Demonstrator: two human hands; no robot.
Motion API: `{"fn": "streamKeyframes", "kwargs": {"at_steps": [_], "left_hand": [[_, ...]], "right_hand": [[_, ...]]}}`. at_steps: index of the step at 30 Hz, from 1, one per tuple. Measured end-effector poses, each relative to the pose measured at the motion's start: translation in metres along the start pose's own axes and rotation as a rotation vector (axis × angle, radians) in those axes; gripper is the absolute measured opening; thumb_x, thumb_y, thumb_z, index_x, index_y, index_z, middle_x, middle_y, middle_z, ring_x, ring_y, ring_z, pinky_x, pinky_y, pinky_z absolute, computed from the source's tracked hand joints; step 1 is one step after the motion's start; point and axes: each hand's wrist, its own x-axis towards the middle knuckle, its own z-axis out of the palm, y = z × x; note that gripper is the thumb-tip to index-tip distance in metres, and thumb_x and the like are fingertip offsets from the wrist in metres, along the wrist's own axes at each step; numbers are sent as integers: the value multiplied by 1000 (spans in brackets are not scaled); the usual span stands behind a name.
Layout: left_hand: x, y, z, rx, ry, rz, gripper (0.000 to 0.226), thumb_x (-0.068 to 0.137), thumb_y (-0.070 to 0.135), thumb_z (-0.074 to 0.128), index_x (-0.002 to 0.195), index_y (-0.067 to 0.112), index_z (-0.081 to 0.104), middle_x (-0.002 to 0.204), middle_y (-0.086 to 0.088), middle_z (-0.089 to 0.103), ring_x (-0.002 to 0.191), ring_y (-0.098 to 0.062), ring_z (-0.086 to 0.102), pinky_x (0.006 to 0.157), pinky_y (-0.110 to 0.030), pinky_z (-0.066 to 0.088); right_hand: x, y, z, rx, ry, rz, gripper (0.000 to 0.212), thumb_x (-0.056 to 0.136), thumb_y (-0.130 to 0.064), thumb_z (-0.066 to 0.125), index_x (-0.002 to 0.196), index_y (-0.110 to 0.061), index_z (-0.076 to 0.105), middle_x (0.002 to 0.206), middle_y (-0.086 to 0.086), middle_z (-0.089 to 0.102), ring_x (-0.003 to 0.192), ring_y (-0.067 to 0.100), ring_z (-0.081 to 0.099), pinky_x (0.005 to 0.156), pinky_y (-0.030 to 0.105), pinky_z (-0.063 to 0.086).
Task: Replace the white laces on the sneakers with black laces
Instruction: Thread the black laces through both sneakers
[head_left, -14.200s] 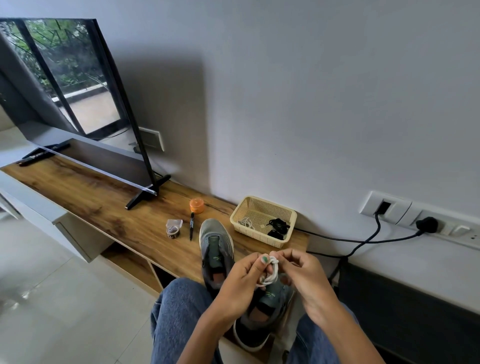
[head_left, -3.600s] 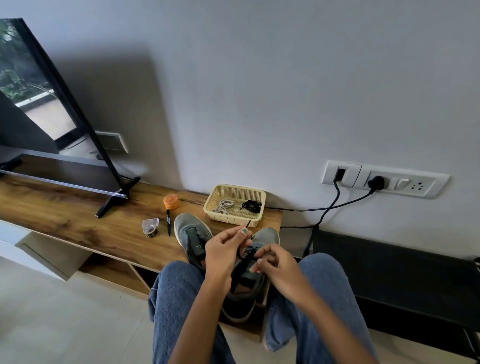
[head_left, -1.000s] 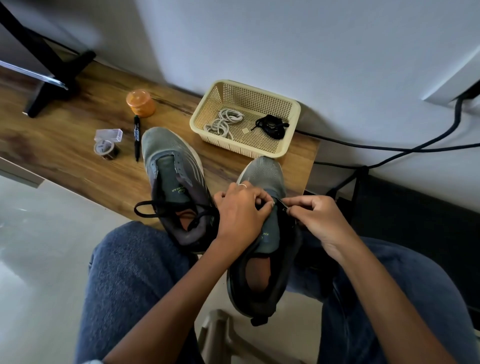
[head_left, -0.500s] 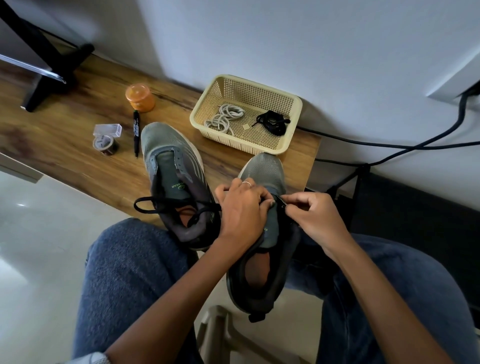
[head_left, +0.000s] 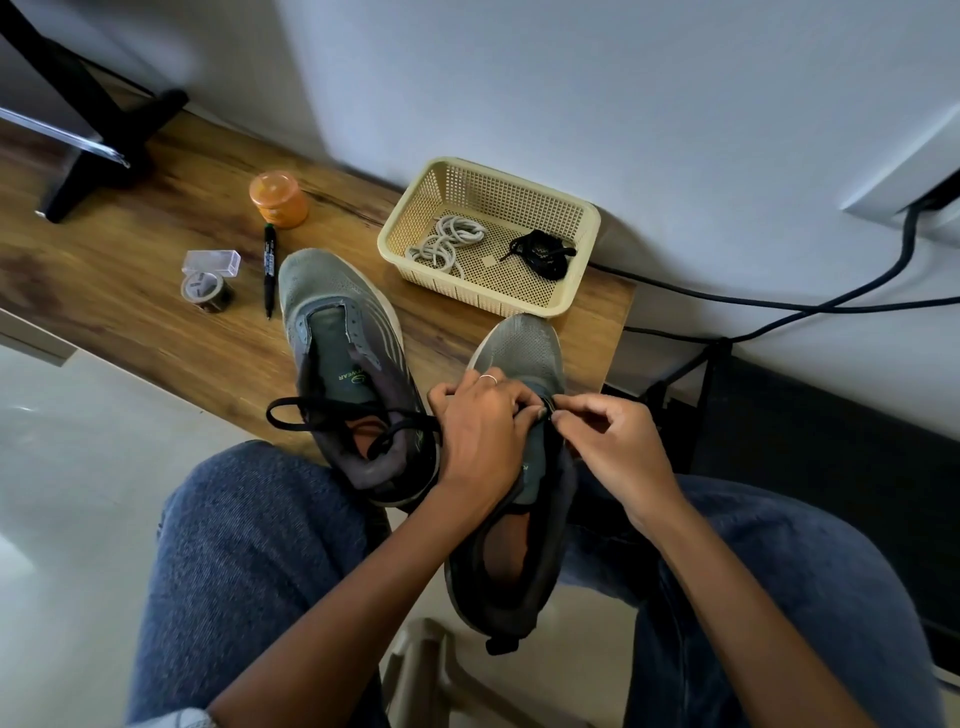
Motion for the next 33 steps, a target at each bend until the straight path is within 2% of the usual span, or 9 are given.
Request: {"fn": "streamKeyframes", "kwargs": {"at_steps": [3,5,10,15,24,26,29,31,33], "left_hand": [[1,0,-1,-41,6,-15,8,89,36,64,87,32,71,86,16,50,99,-9,49,81,-29,13],[2,0,-2,-38,6,-7,9,89,38,64,87,33,71,88,14,55,100,-9,48,81,-29,13],[2,1,-4,-24,24,40,8,87,38,65,89,34,72,94,11,62,102,-12,48,82,-31,14],[0,2,-3,76,91,120,6,81,39,71,82,34,71,85,11,66,91,-15,56,84,-33,19],[2,-2,-3,118,133,141,8,77,40,75,76,34,70,76,12,65,83,-14,57,86,-34,21],[2,-3,-2,129,131,142,10,76,41,76,75,33,70,75,12,65,82,-14,58,86,-35,22],[2,-3,-2,147,131,139,10,76,43,75,75,34,70,74,12,65,82,-14,58,87,-35,22],[2,-3,-2,152,126,134,10,78,43,73,77,34,70,76,12,66,84,-13,58,87,-35,22],[2,-4,-2,155,116,132,9,79,44,72,79,34,71,79,12,67,87,-14,58,88,-35,21]], "right_hand": [[3,-3,2,173,26,95,12,94,-10,59,96,-7,70,77,5,68,55,0,62,51,13,49],[4,-5,1,275,27,155,13,95,-7,55,95,-3,68,71,6,64,48,3,59,46,16,49],[6,-2,5,130,82,64,12,94,-11,59,82,-9,62,61,1,61,46,7,58,45,20,48],[9,0,9,5,101,47,17,99,-13,48,83,-13,54,67,2,60,43,3,55,48,23,48],[5,-15,-1,102,125,4,17,104,-14,33,89,-19,42,88,10,62,53,24,66,53,38,58],[6,-20,-5,118,166,-40,16,104,-15,31,92,-18,40,90,6,62,55,22,69,57,39,59],[5,-30,-14,236,262,-116,13,105,-12,27,102,-12,40,91,6,63,59,18,70,54,25,56],[4,-35,-20,327,395,-189,15,105,-10,25,103,-13,40,91,8,63,67,17,72,61,23,57],[1,-37,-26,340,598,-326,20,104,-9,25,97,-22,39,96,10,63,77,18,73,70,24,58]]}}
